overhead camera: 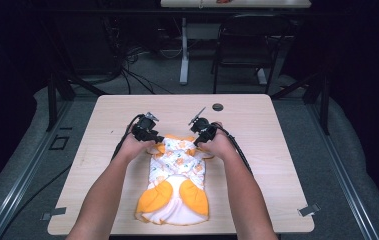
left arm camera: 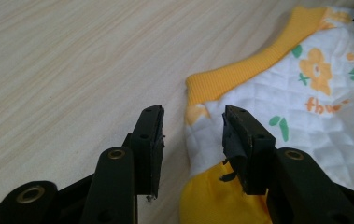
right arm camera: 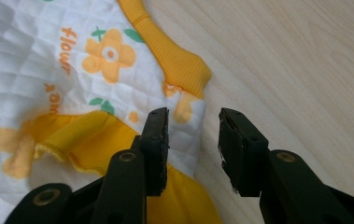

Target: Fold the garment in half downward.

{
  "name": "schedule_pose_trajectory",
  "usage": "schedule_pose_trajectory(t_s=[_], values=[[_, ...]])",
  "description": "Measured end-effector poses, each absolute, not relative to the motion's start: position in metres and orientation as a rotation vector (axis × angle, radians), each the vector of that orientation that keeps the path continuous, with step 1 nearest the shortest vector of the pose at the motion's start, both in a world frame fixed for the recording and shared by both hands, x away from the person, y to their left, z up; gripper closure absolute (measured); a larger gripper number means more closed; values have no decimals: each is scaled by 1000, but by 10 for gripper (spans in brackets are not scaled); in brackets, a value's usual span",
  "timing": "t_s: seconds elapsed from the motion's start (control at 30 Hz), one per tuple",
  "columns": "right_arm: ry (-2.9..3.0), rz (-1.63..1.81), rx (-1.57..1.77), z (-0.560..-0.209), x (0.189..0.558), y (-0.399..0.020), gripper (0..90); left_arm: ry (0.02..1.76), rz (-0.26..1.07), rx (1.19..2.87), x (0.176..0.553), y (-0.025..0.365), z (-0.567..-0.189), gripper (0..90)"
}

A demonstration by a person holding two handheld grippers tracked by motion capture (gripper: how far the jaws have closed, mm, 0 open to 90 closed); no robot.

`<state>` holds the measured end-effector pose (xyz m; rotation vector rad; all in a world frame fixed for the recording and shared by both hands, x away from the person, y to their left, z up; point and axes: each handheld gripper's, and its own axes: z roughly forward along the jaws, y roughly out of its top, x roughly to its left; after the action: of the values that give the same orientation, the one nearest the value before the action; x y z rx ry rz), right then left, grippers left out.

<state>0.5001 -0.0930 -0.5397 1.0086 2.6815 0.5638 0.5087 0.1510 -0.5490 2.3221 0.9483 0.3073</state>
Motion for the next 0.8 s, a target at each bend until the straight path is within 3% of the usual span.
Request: schedule_pose_trajectory(t_s=[0.6, 0.8], values=[[2666, 600, 1073, -553, 502, -100, 631, 979, 288, 2345, 505, 146, -563, 602], [2677, 609, 1070, -554, 500, -97, 723, 989, 243, 2297, 504, 150, -566, 644]])
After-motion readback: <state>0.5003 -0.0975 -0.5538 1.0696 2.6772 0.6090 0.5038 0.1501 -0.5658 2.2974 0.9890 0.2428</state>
